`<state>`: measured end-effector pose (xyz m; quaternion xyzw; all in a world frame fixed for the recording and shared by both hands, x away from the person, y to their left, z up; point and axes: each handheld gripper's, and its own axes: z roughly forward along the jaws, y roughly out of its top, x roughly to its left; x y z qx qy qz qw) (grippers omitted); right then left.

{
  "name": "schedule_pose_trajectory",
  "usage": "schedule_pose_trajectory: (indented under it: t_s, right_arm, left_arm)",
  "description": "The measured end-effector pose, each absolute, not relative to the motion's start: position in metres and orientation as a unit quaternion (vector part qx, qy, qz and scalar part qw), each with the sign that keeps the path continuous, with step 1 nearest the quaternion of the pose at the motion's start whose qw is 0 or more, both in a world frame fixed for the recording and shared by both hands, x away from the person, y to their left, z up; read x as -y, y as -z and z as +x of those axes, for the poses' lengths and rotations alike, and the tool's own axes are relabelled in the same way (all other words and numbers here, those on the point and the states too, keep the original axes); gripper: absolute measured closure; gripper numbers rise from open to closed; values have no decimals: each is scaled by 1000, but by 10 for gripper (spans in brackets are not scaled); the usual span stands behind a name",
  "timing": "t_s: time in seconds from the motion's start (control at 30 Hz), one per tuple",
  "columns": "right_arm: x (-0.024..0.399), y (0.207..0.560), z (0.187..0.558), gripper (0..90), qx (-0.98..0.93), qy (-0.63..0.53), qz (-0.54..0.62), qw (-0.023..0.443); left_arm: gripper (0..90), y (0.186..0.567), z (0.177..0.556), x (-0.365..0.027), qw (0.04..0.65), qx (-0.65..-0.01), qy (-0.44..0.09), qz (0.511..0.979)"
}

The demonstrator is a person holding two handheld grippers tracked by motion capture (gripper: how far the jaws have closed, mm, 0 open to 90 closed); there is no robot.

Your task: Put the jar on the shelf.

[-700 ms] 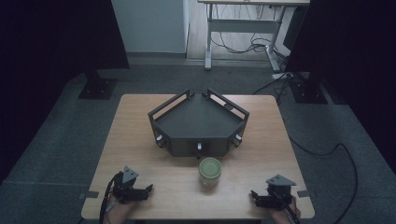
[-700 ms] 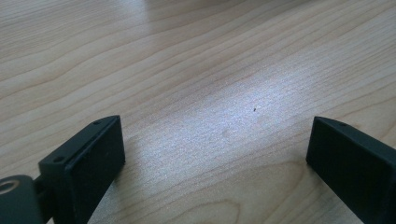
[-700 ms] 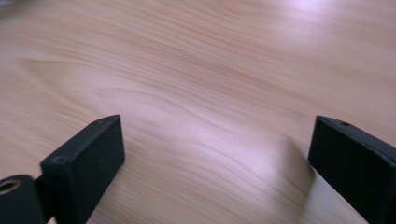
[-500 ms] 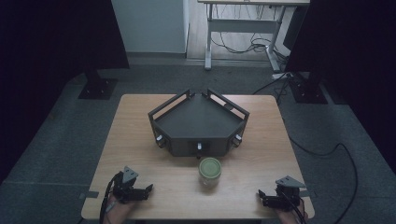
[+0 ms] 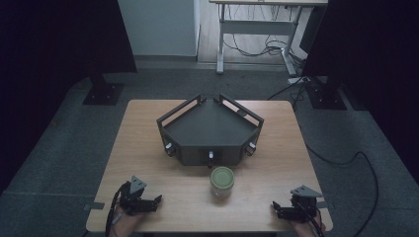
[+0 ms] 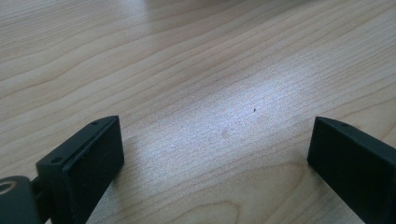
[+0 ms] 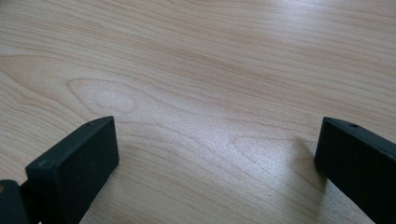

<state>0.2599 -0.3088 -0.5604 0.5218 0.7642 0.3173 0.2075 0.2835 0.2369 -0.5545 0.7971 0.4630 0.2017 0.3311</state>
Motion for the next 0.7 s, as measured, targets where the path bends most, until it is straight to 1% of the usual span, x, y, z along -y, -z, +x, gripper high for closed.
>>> schedule_pose_trajectory:
  t_s: [0.17, 0.4, 0.7]
  right_arm:
    - [306, 559, 260, 6, -765, -317, 521, 204]
    - [302, 550, 257, 17, -761, -334, 511, 220]
    - [298, 544, 256, 19, -761, -343, 504, 219]
  left_arm:
    - [32, 554, 284, -237, 331, -463, -202, 797]
    - [31, 554, 284, -237, 330, -465, -202, 796]
    - [19, 555, 284, -236, 328, -469, -203, 794]
